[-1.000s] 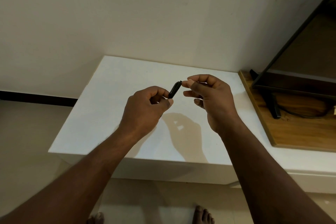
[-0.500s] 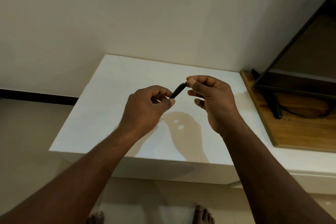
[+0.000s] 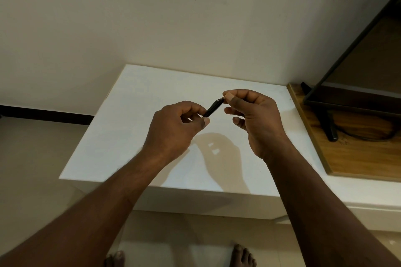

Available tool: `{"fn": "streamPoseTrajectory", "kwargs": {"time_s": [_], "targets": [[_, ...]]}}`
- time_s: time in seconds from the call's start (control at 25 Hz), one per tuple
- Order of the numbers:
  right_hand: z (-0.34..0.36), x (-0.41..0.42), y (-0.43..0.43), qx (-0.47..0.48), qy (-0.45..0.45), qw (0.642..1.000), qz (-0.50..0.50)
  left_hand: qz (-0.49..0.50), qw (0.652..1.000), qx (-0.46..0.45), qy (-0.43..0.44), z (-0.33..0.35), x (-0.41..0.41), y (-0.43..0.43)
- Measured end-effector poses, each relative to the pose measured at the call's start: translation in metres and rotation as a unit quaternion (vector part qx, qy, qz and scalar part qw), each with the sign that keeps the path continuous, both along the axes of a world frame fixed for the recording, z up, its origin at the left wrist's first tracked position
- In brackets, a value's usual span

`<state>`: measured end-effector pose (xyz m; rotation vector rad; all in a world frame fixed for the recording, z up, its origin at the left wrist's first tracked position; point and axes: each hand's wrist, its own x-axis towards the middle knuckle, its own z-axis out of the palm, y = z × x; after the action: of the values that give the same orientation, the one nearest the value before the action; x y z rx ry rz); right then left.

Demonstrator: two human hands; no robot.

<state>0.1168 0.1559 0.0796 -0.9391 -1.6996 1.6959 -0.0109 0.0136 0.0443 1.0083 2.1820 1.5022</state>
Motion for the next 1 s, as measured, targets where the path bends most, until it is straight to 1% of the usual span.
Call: {"fn": "streamPoseTrajectory", "kwargs": {"time_s": [0.56,1.0], "targets": [[0.0002,0.0002,-0.0008,0.027,-0.006,1.000,0.000,0.006,1.000,0.016,0.015,0.0033,-0.0001,-0.0019],[-0.0006,-0.0006,-0.0008,0.014,-0.013,1.000,0.002,0.017,0.999,0.008,0.041,0.0074,0.0020,-0.0032]]}}
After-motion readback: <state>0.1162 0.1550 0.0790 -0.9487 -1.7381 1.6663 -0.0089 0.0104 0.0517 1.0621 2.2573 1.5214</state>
